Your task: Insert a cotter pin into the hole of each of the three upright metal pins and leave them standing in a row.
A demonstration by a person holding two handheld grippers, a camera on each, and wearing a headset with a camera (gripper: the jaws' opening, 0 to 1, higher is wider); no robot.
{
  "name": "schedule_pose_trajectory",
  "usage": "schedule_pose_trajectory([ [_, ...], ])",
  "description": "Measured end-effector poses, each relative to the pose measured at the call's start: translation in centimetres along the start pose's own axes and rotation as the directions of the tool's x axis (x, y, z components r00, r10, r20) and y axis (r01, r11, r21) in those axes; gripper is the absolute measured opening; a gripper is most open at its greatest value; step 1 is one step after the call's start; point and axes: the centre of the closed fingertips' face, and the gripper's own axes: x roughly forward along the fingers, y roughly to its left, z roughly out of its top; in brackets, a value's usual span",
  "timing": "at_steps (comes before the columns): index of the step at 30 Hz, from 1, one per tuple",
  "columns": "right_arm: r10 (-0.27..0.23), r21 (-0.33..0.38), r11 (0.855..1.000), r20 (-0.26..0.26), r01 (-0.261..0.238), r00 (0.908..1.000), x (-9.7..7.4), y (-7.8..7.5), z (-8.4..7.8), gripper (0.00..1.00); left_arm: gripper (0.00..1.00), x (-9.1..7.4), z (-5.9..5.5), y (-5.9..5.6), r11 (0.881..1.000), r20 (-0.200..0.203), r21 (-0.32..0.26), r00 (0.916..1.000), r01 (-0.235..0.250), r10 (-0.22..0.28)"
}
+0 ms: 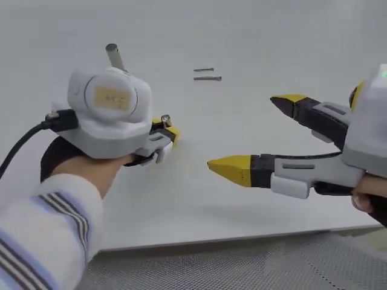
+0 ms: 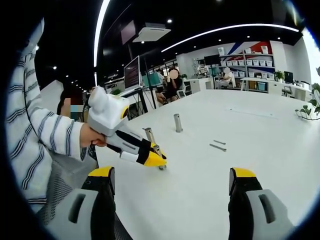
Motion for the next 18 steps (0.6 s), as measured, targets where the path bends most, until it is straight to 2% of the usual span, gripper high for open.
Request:
schedule_pose_trajectory([
  [11,0.001,0.003,1.000,-0.010,-0.001,0.9999,0.14,0.08,-0.21,0.93,0.06,-0.11,-0.09,-0.41,0.999,0.042,0.032,0.9989,-0.019,0.018],
  [15,-0.006,0.013,1.000,-0.009,0.006,0.9999,0.06,-0.05,-0.30,0.92,0.06,-0.08,-0.01,-0.28,0.999,0.064,0.016,0.9976,-0.028,0.027],
  [18,-0.010,0.013,1.000,-0.011,0.010,0.9999,-0.03,-0.17,-0.36,0.92,0.12,-0.21,0.10,-0.17,0.999,0.068,0.029,0.9972,-0.032,0.030],
])
